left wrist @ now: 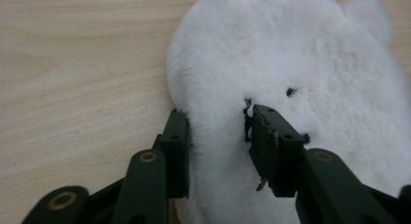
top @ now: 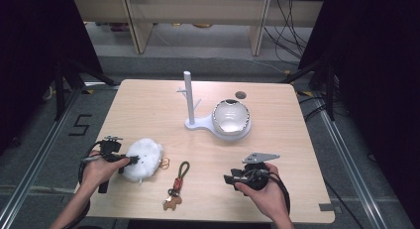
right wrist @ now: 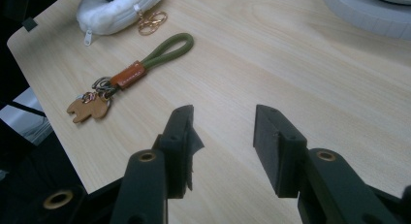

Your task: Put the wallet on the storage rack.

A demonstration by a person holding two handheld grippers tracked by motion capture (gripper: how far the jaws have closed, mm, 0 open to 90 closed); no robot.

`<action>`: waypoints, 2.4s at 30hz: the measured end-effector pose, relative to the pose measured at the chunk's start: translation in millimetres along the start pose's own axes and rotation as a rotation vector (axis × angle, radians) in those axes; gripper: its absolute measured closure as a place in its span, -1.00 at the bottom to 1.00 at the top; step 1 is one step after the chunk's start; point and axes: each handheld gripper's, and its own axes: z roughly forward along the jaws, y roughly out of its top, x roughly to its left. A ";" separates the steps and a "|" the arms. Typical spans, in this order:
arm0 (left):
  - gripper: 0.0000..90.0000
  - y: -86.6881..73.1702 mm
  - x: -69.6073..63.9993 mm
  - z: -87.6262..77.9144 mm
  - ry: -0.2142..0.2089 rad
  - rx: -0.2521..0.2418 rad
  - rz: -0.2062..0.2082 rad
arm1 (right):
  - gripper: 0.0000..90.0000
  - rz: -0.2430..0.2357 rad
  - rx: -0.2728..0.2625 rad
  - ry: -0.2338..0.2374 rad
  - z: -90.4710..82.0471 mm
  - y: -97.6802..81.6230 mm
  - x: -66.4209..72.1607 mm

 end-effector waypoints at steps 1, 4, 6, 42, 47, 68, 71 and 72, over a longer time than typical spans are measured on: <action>0.46 -1.3 -0.3 -1.0 -0.003 -0.014 0.026 | 0.33 -0.014 -0.005 -0.003 0.7 0.0 -2.0; 0.57 -2.4 0.6 -2.7 -0.007 -0.027 0.053 | 0.33 -0.011 -0.005 0.001 1.4 -0.4 -2.9; 0.74 -4.0 2.0 -4.1 -0.012 -0.045 0.085 | 0.33 -0.001 0.000 -0.002 1.1 -1.0 -3.0; 0.81 63.0 -88.7 -104.4 -0.099 -0.314 0.695 | 0.12 -0.127 -0.140 0.003 -14.0 67.2 13.1; 0.81 70.9 -106.8 -106.1 -0.136 -0.304 0.743 | 0.08 -0.159 -0.151 0.018 -14.5 85.9 16.8; 0.81 69.0 -159.0 -83.8 -0.242 -0.250 0.901 | -0.08 -0.200 -0.114 0.107 5.6 107.4 18.1; 0.81 67.5 -167.3 -81.9 -0.259 -0.246 0.930 | -0.13 -0.204 -0.106 0.119 6.7 108.9 17.5; 0.81 67.1 -169.3 -81.9 -0.261 -0.246 0.933 | -0.13 -0.213 -0.097 0.104 6.4 108.7 17.4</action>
